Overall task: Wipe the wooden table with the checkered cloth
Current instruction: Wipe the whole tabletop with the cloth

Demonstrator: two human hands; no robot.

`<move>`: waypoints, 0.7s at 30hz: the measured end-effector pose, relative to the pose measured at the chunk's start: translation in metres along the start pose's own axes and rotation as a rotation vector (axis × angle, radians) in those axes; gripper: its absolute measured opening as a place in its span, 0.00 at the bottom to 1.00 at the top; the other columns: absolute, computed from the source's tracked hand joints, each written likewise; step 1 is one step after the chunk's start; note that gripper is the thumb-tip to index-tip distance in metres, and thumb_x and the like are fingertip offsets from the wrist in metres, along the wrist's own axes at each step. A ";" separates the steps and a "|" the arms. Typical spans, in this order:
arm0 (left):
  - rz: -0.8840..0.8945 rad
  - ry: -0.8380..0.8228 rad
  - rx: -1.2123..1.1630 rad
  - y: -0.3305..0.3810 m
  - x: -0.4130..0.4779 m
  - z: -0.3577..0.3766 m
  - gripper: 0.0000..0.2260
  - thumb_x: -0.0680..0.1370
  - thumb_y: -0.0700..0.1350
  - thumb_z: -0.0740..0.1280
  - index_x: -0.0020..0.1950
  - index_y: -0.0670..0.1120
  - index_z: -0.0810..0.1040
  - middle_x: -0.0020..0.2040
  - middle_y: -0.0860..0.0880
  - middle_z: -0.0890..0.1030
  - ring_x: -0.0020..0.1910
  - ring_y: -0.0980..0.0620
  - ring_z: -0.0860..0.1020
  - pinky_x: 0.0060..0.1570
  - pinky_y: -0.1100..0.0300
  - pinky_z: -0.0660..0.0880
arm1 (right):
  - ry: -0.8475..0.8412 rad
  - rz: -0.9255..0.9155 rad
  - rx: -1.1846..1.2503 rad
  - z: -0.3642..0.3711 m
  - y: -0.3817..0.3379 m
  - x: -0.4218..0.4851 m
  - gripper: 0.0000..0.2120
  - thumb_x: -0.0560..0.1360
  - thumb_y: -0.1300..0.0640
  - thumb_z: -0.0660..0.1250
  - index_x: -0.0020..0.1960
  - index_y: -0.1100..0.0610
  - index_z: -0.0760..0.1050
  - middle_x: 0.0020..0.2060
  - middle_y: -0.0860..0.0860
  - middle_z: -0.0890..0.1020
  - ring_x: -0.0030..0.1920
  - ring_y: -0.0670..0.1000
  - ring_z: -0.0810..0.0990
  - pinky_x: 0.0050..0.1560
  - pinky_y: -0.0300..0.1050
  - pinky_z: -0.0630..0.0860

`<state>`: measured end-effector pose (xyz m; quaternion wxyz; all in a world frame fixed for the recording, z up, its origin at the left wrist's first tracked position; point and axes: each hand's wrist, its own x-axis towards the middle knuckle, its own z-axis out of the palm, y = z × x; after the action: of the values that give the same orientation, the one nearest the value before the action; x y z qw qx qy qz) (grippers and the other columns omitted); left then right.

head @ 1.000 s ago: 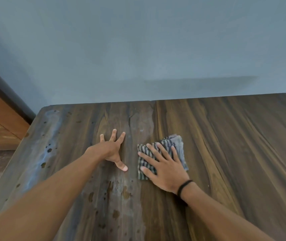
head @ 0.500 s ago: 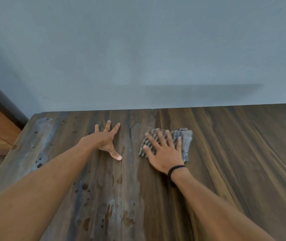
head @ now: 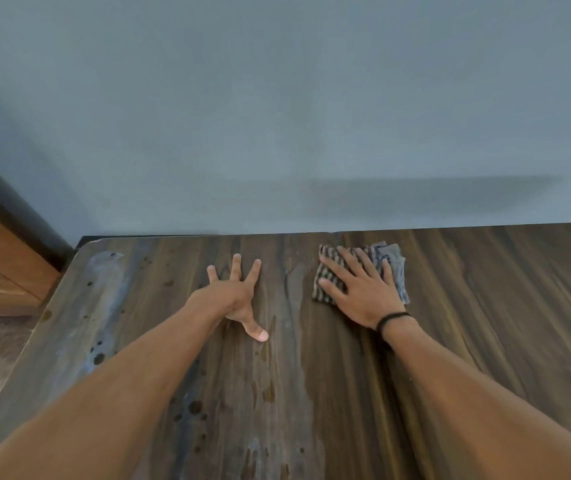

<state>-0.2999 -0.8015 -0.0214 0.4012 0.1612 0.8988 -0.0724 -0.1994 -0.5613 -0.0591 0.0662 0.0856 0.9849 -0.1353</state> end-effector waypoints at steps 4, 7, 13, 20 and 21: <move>-0.004 -0.032 0.087 0.007 0.003 -0.003 0.68 0.61 0.67 0.77 0.69 0.53 0.18 0.70 0.42 0.19 0.72 0.31 0.28 0.73 0.34 0.37 | 0.021 -0.080 -0.049 0.019 -0.018 0.002 0.28 0.77 0.25 0.37 0.76 0.25 0.39 0.80 0.36 0.41 0.81 0.49 0.36 0.72 0.60 0.24; 0.003 -0.030 0.125 0.008 0.002 -0.005 0.67 0.63 0.66 0.76 0.70 0.52 0.19 0.70 0.41 0.20 0.72 0.32 0.28 0.72 0.34 0.36 | -0.015 -0.101 -0.025 0.004 0.010 0.015 0.28 0.76 0.24 0.37 0.75 0.22 0.39 0.79 0.34 0.41 0.81 0.47 0.39 0.74 0.58 0.28; -0.025 -0.067 0.150 0.013 0.005 -0.007 0.68 0.63 0.66 0.77 0.68 0.50 0.18 0.69 0.39 0.19 0.72 0.31 0.29 0.72 0.32 0.38 | 0.000 -0.066 -0.028 0.013 -0.023 0.035 0.29 0.78 0.26 0.39 0.77 0.27 0.40 0.81 0.38 0.43 0.82 0.49 0.38 0.73 0.60 0.27; -0.051 -0.074 0.102 0.012 0.007 -0.008 0.68 0.61 0.65 0.78 0.64 0.53 0.17 0.68 0.41 0.17 0.71 0.28 0.29 0.72 0.30 0.44 | -0.010 0.047 -0.003 0.001 -0.035 0.052 0.29 0.80 0.29 0.42 0.80 0.31 0.43 0.81 0.39 0.42 0.82 0.51 0.37 0.70 0.59 0.25; -0.046 -0.068 0.116 0.013 0.007 -0.008 0.67 0.62 0.65 0.78 0.63 0.53 0.16 0.68 0.41 0.18 0.71 0.29 0.28 0.72 0.30 0.42 | -0.012 -0.025 -0.029 0.009 -0.040 0.043 0.29 0.80 0.29 0.41 0.80 0.31 0.41 0.81 0.39 0.41 0.81 0.51 0.37 0.70 0.59 0.24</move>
<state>-0.3051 -0.7859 -0.0213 0.4198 0.1607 0.8824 -0.1390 -0.2481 -0.5955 -0.0639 0.0717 0.0717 0.9873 -0.1222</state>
